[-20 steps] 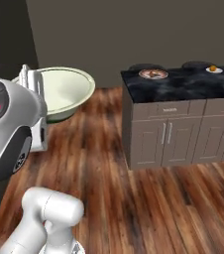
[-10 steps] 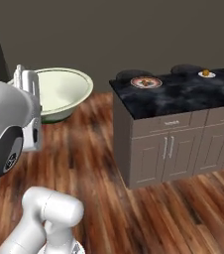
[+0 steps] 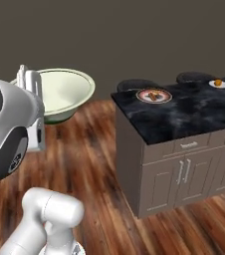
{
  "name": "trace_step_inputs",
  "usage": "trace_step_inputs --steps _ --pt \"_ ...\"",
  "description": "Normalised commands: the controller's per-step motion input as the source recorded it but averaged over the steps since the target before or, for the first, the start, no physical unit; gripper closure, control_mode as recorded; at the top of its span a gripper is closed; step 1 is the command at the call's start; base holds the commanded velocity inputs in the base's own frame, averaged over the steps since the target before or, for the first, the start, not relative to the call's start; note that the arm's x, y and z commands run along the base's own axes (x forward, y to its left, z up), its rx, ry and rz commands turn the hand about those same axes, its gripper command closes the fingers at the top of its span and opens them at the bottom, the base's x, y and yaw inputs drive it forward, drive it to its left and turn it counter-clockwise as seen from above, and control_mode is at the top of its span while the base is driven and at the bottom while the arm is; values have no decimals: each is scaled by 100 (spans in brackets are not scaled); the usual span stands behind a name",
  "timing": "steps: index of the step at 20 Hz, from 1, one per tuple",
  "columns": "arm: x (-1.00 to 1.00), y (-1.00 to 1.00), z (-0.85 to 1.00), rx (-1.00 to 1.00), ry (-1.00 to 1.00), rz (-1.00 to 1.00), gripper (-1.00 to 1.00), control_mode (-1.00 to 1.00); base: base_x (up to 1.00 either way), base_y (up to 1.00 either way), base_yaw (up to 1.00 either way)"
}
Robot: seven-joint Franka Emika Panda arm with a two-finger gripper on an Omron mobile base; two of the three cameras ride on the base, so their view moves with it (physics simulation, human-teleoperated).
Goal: Take the smaller bowl and place it next to the appetizer plate on the dining counter , and place the larger bowl next to the plate with cooked food.
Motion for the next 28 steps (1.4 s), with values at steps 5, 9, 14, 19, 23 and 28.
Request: trace_step_inputs --steps 5,9,14,19,23,28 --pt "0 0 0 0 0 0 100 100 100 100 -43" --pt "0 0 0 0 0 0 100 100 100 85 -64" --pt "0 0 0 0 0 0 100 100 76 85 -67" --pt "0 0 0 0 0 0 100 100 26 100 -56" --pt "0 0 0 0 0 0 100 100 68 76 -56" --pt "0 0 0 0 0 0 100 100 57 79 -51"
